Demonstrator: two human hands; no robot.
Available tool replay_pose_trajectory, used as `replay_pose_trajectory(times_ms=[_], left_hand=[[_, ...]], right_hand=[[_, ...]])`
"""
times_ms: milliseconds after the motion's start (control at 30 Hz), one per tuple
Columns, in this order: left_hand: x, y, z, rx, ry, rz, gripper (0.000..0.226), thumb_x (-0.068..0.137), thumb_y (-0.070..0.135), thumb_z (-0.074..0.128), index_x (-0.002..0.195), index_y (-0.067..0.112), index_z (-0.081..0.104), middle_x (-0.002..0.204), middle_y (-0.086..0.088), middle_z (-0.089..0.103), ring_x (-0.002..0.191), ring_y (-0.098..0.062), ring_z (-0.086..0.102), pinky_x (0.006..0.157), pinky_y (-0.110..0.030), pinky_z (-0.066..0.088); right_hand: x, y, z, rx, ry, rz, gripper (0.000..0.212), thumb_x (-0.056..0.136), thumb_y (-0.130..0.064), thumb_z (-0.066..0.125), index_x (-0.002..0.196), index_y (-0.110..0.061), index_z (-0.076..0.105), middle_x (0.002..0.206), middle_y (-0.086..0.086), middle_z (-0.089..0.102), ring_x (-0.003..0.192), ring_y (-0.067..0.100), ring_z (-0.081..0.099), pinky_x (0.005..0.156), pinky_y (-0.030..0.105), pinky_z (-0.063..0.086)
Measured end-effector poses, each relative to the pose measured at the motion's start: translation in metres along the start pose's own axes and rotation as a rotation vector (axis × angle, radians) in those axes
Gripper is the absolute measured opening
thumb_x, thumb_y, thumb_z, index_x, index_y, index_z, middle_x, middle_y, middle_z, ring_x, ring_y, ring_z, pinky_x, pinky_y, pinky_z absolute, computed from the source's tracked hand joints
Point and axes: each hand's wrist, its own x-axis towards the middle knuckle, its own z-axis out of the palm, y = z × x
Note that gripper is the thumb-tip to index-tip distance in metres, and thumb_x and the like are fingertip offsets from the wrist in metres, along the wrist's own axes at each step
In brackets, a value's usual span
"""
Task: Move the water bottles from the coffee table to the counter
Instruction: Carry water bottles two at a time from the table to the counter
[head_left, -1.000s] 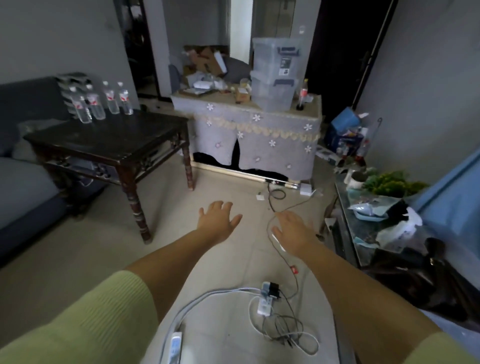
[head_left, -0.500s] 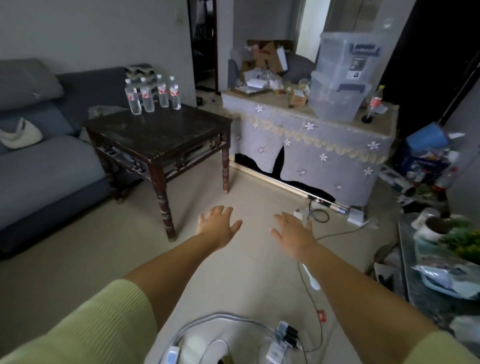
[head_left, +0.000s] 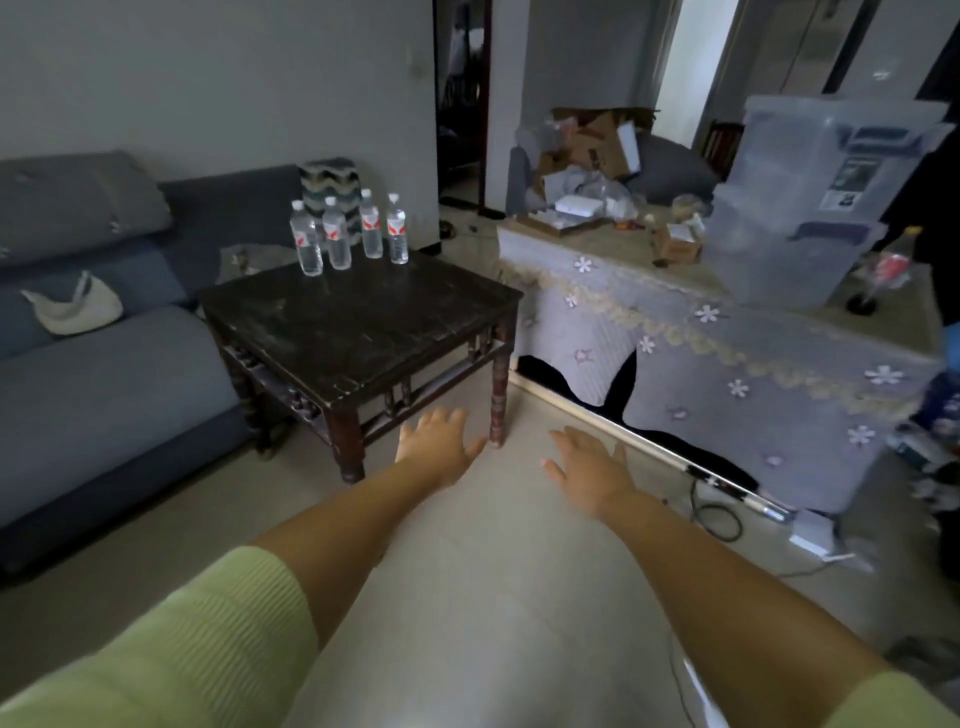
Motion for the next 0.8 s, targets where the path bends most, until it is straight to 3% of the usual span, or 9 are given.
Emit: replay_pose_trajectory(times_ms=[267, 467, 600, 800], left_hand=[[0.108, -0.028, -0.002, -0.034, -0.01, -0.051, 0.063, 0.096, 0.057, 0.034, 0.146, 0.019, 0.031, 0.153, -0.009, 0.032, 0.142, -0.029, 0.027, 0.116, -0.055, 0.017], [0.24, -0.05, -0.014, -0.089, 0.065, -0.18, 0.061, 0.096, 0.056, 0.036, 0.146, 0.022, 0.032, 0.152, -0.005, 0.033, 0.141, -0.026, 0.028, 0.116, -0.054, 0.017], [0.304, -0.06, -0.021, -0.115, 0.05, -0.294, 0.061, 0.096, 0.055, 0.034, 0.147, 0.022, 0.03, 0.153, -0.004, 0.031, 0.143, -0.026, 0.026, 0.117, -0.053, 0.017], [0.4, -0.038, -0.033, -0.137, 0.058, -0.309, 0.061, 0.097, 0.055, 0.034, 0.148, 0.021, 0.03, 0.154, -0.004, 0.03, 0.143, -0.026, 0.025, 0.117, -0.052, 0.019]], right_hand=[[0.127, -0.011, -0.009, 0.0, 0.005, -0.053, 0.054, 0.099, -0.051, 0.031, 0.148, -0.028, 0.027, 0.154, 0.003, 0.031, 0.142, 0.023, 0.029, 0.114, 0.06, 0.007], [0.287, -0.01, -0.028, -0.057, 0.074, -0.193, 0.054, 0.098, -0.052, 0.032, 0.145, -0.026, 0.033, 0.151, 0.002, 0.038, 0.14, 0.024, 0.034, 0.113, 0.056, 0.017], [0.359, -0.008, -0.044, -0.101, 0.026, -0.293, 0.054, 0.099, -0.051, 0.03, 0.147, -0.027, 0.029, 0.156, 0.0, 0.029, 0.144, 0.024, 0.026, 0.114, 0.059, 0.012], [0.474, 0.012, -0.086, -0.098, -0.023, -0.345, 0.053, 0.101, -0.046, 0.029, 0.148, -0.022, 0.028, 0.154, 0.004, 0.03, 0.142, 0.025, 0.027, 0.113, 0.056, 0.024]])
